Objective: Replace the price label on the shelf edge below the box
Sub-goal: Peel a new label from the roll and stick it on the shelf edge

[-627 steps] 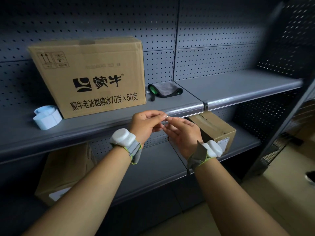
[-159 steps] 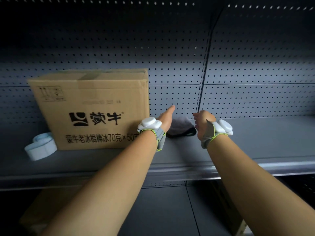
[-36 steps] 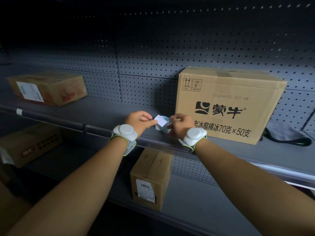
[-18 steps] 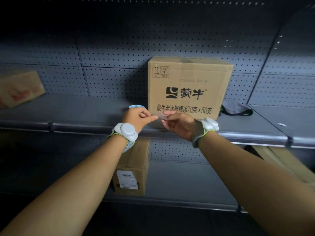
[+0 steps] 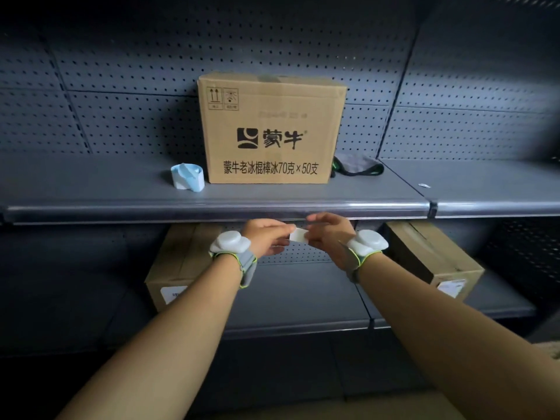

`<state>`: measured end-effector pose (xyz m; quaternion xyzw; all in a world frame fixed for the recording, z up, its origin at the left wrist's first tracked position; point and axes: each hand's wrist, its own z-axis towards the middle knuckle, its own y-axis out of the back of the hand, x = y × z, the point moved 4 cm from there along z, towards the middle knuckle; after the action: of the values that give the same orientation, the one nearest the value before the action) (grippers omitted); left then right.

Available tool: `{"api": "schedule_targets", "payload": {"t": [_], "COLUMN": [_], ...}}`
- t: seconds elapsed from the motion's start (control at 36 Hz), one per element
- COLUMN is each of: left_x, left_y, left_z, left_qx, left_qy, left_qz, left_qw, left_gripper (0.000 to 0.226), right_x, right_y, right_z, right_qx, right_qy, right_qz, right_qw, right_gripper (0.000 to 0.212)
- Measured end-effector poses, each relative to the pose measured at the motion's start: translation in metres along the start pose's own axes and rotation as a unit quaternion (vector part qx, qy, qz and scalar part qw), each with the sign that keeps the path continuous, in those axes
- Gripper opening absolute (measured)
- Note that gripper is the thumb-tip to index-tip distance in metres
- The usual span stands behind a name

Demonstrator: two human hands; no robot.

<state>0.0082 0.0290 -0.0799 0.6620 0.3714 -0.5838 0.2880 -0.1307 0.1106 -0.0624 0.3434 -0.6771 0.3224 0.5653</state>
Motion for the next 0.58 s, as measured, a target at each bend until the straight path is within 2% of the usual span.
{"api": "schedule_targets", "payload": {"t": [0.08, 0.31, 0.39, 0.47, 0.58], "left_x": [0.006, -0.008, -0.002, -0.007, -0.011], "left_y": [-0.014, -0.034, -0.037, -0.040, -0.037], "left_z": [-0.004, 0.013, 0.015, 0.015, 0.017], "left_qx": [-0.033, -0.093, -0.098, -0.118, -0.118], "left_qy": [0.000, -0.044, -0.059, -0.081, -0.092], "left_qz": [0.002, 0.031, 0.043, 0.040, 0.035], "left_qw": [0.999, 0.994, 0.993, 0.989, 0.988], "left_gripper": [0.008, 0.017, 0.018, 0.018, 0.017], "right_x": [-0.003, 0.009, -0.003, -0.004, -0.005], "right_y": [0.009, 0.027, 0.027, 0.027, 0.027], "right_z": [0.002, 0.015, 0.021, 0.028, 0.034], "right_qx": [0.000, -0.017, -0.053, -0.049, -0.037], "right_qy": [0.007, 0.038, 0.036, 0.026, 0.023], "right_qz": [-0.007, 0.010, -0.016, -0.044, -0.049], "right_qw": [1.000, 0.999, 0.998, 0.997, 0.998], "right_gripper": [0.036, 0.040, 0.037, 0.040, 0.023]}}
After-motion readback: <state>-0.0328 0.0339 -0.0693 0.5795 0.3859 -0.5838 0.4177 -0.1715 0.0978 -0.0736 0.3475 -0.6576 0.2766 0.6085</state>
